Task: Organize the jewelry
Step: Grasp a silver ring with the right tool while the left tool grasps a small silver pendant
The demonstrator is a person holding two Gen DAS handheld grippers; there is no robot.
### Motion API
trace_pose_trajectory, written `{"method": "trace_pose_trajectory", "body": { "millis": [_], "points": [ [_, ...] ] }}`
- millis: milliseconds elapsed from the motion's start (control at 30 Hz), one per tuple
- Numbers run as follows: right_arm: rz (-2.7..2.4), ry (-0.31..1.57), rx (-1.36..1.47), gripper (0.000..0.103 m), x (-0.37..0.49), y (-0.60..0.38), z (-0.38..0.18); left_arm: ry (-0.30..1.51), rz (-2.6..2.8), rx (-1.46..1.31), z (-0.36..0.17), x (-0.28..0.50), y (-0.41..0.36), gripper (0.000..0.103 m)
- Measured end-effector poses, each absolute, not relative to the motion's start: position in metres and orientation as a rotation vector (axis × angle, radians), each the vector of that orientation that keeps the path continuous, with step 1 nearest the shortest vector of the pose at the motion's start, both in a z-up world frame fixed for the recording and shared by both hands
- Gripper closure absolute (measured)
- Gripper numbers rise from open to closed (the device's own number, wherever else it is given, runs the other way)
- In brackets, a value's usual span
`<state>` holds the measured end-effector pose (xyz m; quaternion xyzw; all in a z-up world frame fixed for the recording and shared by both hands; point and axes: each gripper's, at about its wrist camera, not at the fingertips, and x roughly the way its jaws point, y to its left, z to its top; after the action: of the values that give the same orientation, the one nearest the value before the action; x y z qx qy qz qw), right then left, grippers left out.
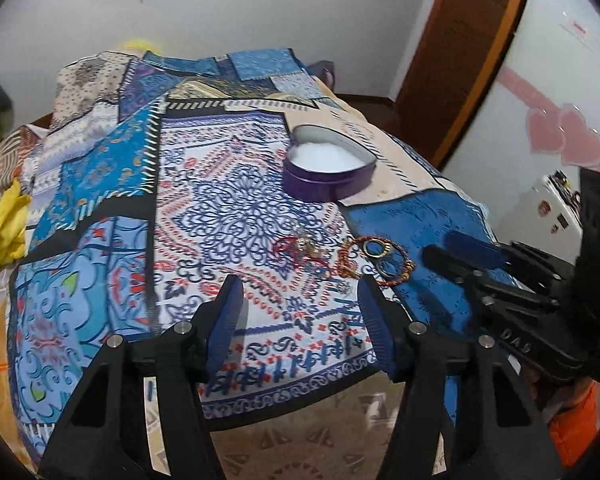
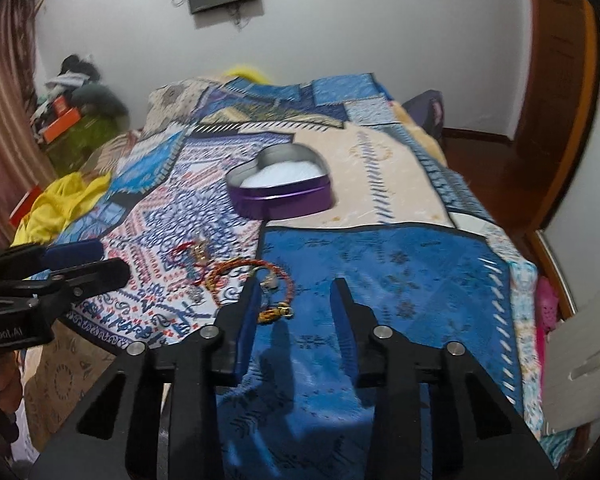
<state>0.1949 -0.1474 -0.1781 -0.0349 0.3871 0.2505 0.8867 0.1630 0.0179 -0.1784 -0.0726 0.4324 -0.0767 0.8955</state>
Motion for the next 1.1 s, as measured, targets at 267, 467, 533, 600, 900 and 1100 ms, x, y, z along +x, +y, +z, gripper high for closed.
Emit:
{"method": "trace_pose_trajectory", "body": {
  "millis": [267, 467, 533, 600, 900, 1100],
  "points": [
    [0.618, 0.868, -0.100, 0.080, 0.208, -0.128, -0.191, 0.947, -0.197, -0.175, -0.192, 0.172, 0.022, 0.061],
    [0.630, 0.894, -0.132, 0.084, 0.211, -0.122, -0.200, 0.982, -0.256, -0.199, -0.199, 0.177, 0.016, 0.067],
    [0.626, 0.898, -0.138, 0.084, 0.212, -0.121, -0.201, 0.989, -0.263, -0.192, -0.202, 0.180, 0.013, 0.069],
    [0.624, 0.896, -0.155, 0.084, 0.212, -0.119, -0.203, 0.995, -0.266, -0.181, -0.205, 0.183, 0.009, 0.073],
    [0.616, 0.868, -0.161, 0.085, 0.212, -0.119, -0.201, 1.019, -0.279, -0.165, -0.211, 0.195, 0.001, 0.081],
    [0.596, 0.833, -0.130, 0.085, 0.209, -0.127, -0.190, 1.026, -0.283, -0.142, -0.215, 0.200, -0.007, 0.093]
  ]
}}
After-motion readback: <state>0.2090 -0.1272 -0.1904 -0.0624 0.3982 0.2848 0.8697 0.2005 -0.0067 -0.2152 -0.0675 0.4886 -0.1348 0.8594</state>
